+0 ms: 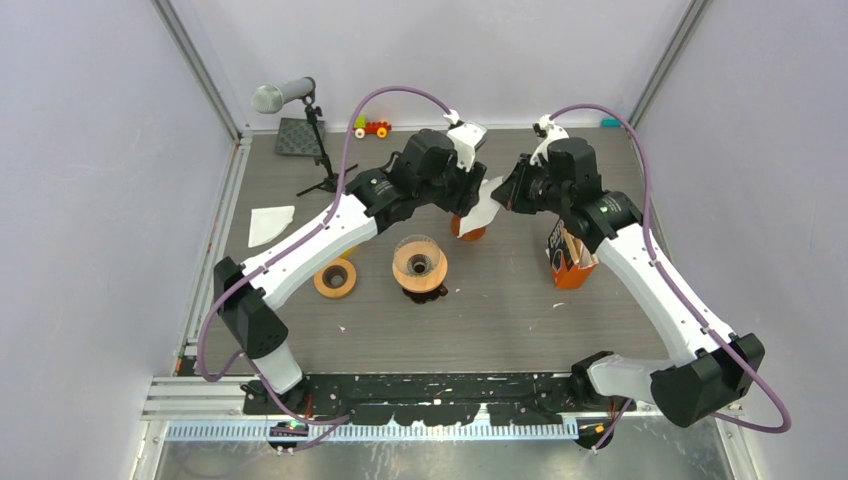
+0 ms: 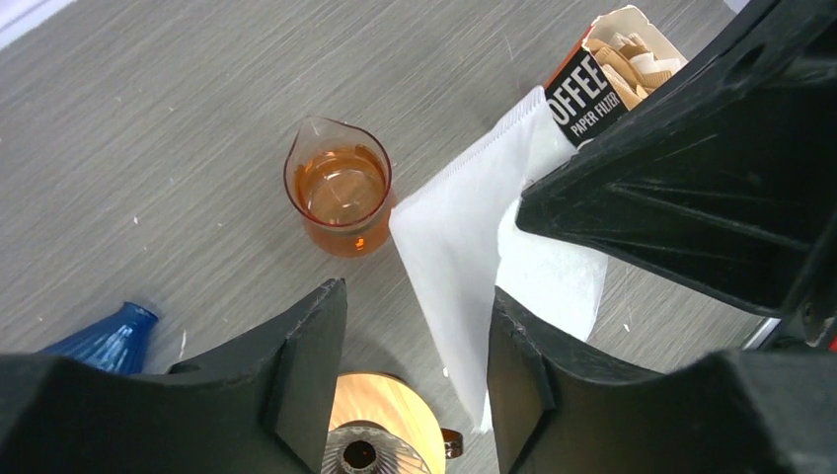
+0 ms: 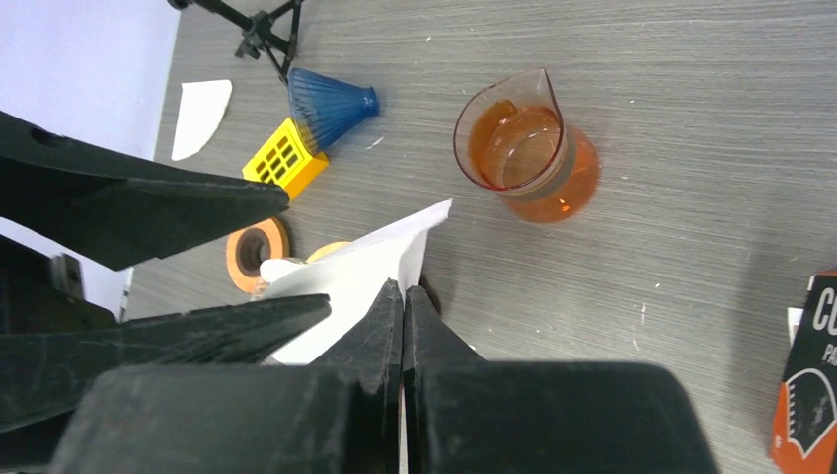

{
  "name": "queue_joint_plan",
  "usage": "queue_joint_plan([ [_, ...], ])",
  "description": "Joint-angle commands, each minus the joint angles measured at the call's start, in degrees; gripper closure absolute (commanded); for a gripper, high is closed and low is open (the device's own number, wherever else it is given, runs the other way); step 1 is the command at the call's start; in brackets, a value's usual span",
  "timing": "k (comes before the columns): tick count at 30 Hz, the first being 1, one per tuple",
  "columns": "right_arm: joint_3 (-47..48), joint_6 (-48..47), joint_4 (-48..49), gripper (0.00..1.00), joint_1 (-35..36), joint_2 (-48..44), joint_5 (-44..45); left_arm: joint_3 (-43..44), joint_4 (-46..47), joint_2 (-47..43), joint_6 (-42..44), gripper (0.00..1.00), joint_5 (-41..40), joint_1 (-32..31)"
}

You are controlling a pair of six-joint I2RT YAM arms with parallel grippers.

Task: Place the coffee filter in the dripper
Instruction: Place the coffee filter in the coffee dripper.

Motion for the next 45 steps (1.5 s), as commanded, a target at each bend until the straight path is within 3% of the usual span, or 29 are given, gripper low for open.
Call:
queue_joint_plan([
  [1,3.4,6.3,2.2,1.00,-1.3,-0.1,0.3,1.5,-0.5,-0.6,-3.9,0.45,0.2,0.4],
  [21,1.6,12.4,4.3,1.00,-4.9,-0.1,-3.0,-2.1,2.1,0.5,-7.8,0.32,7.0,0.4],
  [36,0.1,14.7,5.7,1.00,-5.3,0.0,-5.6,-2.3,2.8,0.1,0.1,0.41,-1.6,0.3],
  [42,-0.9,15.7,6.7,1.00,-6.1,-0.2,-6.8,-2.5,2.9,0.4,0.0,0.41,-1.9,0.3],
  [45,-1.4,16.2,7.3,1.00,-6.3,-0.4,-7.7,-2.8,3.0,0.8,-0.7,0.45,-0.8,0.3],
])
